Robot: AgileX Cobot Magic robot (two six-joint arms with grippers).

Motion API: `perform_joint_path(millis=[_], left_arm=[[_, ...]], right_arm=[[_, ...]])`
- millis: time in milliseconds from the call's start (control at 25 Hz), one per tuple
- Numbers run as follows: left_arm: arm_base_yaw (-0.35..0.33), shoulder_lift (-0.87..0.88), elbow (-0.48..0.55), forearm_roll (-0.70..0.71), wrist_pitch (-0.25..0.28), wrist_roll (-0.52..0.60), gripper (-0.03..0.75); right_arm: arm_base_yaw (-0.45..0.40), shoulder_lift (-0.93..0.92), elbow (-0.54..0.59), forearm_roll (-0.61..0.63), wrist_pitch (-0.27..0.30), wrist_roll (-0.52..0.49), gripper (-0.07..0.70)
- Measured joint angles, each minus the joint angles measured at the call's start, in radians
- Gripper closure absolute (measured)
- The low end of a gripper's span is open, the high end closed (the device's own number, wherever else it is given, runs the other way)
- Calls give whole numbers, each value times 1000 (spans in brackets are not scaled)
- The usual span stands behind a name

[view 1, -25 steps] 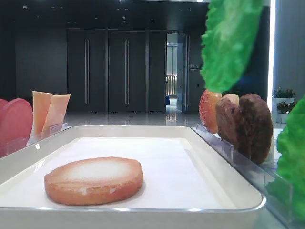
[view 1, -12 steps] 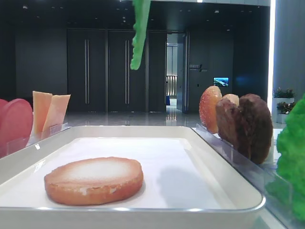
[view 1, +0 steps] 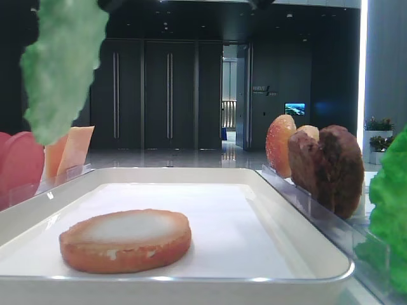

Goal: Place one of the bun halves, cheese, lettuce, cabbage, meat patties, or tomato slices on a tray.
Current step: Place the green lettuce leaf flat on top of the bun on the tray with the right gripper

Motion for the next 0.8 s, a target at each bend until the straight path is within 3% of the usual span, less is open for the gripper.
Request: perform_joint_path(millis=[400, 800], left_arm=[[0, 0, 0, 0, 0, 0, 702], [0, 0, 0, 0, 0, 0, 702]], right_arm=[[-2, 116, 2, 260, -34, -314, 618], [-62, 159, 15, 316, -8, -405, 618]])
